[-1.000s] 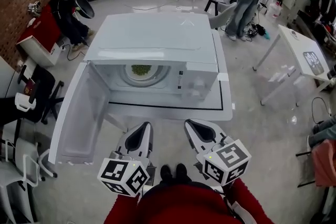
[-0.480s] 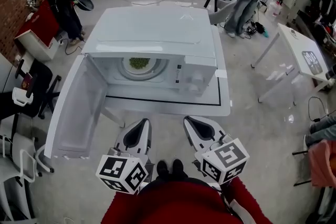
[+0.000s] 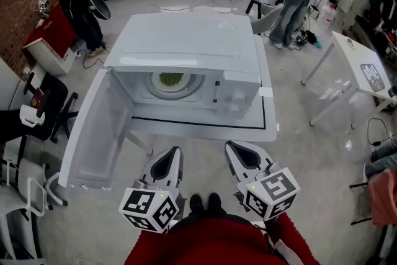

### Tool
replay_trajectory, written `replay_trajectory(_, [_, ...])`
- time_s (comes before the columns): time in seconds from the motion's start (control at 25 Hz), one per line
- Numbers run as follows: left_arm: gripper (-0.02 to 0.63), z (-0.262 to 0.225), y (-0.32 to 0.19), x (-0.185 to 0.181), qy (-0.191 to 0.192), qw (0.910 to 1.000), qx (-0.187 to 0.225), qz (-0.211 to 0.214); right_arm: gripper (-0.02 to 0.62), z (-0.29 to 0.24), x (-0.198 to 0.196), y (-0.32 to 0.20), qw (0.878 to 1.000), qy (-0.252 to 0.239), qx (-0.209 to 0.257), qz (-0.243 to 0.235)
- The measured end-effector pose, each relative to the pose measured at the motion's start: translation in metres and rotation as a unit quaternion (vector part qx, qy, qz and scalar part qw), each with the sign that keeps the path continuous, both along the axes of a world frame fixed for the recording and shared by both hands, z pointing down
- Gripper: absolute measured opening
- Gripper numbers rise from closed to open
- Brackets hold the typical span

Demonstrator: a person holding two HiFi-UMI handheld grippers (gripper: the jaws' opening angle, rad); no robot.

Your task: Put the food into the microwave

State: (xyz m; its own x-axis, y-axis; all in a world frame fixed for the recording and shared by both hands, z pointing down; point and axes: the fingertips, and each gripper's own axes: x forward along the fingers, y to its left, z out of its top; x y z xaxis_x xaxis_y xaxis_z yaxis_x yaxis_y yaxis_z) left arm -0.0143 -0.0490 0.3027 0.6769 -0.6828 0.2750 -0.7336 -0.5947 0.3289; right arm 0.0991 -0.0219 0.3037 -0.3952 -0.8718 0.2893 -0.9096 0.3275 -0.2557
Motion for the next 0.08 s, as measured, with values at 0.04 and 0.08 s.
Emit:
replay_trajectory(0.04, [0.008,0.0002,0.0017,0.0001,-0.001,1.0000,-0.001,0.001,0.012,-0.0007,0.0009,0.0020,1.000,0.001,0.000,0.001])
replay_trajectory(0.08, [0.008,0.0003,0.0033,0.0001,-0.003,1.0000,-0.002,0.001,0.012,-0.0013,0.0016,0.0039,1.000,0.002,0.000,0.002])
